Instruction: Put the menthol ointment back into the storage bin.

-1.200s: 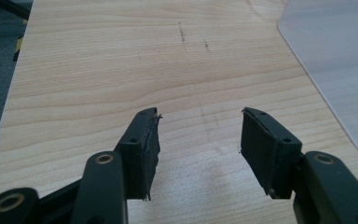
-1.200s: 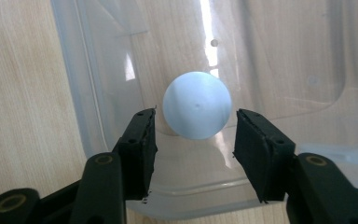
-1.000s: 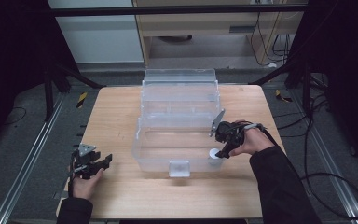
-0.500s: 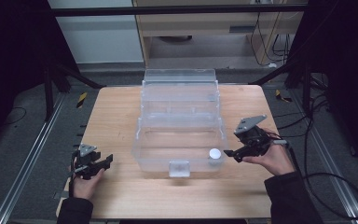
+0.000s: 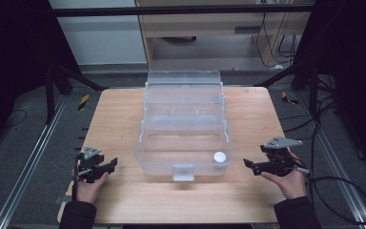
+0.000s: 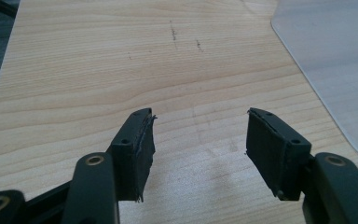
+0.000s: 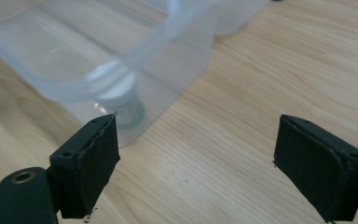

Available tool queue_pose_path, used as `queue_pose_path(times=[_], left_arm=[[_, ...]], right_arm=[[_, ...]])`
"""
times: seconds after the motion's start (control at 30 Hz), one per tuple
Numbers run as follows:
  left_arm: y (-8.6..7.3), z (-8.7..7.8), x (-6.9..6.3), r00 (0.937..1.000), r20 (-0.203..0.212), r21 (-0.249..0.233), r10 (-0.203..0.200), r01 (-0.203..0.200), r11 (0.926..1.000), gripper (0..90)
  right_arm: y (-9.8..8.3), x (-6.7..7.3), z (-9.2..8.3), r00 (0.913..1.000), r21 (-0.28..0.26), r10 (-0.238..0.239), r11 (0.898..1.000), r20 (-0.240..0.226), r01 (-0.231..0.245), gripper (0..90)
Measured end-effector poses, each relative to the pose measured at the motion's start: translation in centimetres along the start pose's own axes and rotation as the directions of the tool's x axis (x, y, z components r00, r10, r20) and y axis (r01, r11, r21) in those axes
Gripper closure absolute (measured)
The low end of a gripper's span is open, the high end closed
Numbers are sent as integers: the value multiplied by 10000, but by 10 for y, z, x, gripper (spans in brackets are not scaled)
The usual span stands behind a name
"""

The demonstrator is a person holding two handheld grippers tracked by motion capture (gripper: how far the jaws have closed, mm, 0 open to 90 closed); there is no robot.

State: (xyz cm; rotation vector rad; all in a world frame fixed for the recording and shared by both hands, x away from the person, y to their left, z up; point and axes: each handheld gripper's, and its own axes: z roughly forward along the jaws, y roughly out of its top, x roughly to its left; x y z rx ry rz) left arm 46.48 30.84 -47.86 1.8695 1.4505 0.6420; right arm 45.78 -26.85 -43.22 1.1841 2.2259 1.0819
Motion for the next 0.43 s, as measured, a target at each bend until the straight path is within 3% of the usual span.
queue_pose_path(times=[0.2, 0.3, 0.33, 0.43], left_arm=[[0, 2, 1, 10000, -45, 48, 39, -39, 10000, 399], [-1, 3, -1, 10000, -23, 37, 30, -30, 10000, 390], [-1, 3, -2, 10000, -39, 11, 45, -45, 10000, 377], [-2, 4, -2, 9999, -68, 35, 88, -88, 10000, 371]], right_arm=[[-21, -10, 9, 9966, -45, 706, 9975, 413, -705, 118], [-34, -15, 15, 9903, -224, 1205, 9926, 697, -1192, 112], [-39, -18, 19, 9847, -172, 1439, 9896, 987, -1429, 95], [-40, -19, 21, 9810, -53, 1621, 9867, 1068, -1625, 75]])
